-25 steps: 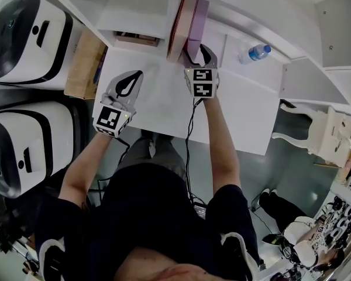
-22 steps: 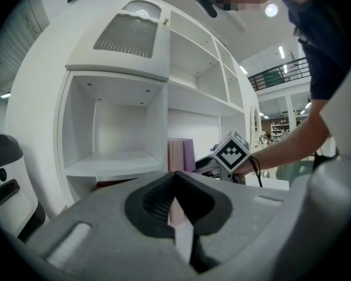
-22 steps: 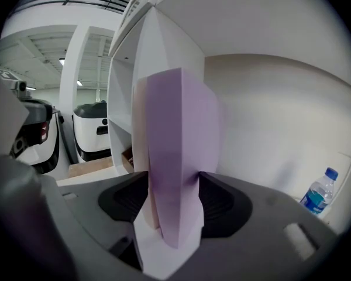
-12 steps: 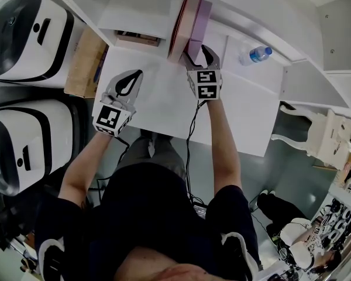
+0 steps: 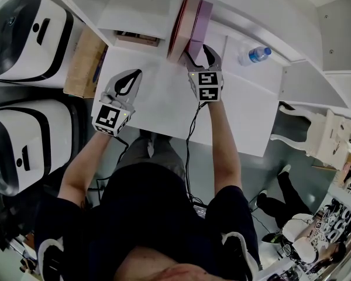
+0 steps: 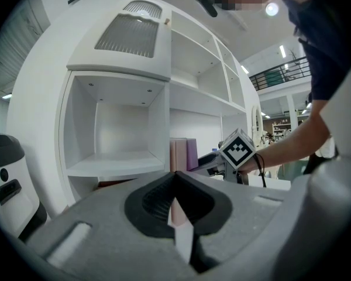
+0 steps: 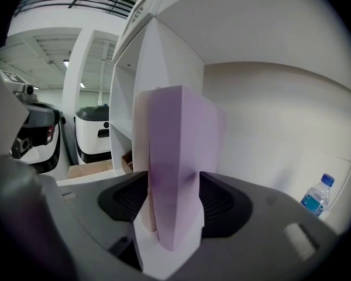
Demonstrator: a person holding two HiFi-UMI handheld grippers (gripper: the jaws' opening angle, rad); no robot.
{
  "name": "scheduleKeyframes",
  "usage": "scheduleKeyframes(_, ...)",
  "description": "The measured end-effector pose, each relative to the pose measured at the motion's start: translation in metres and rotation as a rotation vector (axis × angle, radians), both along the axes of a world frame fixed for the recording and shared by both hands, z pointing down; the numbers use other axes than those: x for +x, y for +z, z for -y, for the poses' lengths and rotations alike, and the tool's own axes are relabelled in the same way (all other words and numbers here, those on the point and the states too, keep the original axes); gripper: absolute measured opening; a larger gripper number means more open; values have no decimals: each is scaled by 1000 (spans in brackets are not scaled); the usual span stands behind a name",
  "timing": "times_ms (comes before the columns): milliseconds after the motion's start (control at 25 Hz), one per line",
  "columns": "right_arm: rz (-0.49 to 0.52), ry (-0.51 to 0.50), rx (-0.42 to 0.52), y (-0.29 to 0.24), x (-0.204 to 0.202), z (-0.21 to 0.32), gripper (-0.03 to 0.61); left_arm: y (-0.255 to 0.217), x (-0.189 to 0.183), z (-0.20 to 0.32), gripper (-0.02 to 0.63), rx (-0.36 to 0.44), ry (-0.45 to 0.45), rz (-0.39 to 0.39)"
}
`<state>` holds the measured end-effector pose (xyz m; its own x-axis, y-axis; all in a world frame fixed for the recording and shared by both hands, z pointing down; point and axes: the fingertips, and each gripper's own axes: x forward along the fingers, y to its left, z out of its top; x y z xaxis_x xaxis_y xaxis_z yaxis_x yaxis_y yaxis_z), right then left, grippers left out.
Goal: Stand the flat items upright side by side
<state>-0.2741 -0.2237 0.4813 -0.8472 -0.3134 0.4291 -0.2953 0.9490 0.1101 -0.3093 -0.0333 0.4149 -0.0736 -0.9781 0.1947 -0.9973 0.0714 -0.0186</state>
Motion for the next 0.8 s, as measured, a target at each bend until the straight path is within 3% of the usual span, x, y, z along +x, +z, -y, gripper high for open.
scheduleKeyframes(800,32,-18,19,-18,23,-7,287,-1,3,1,2,3,2,1)
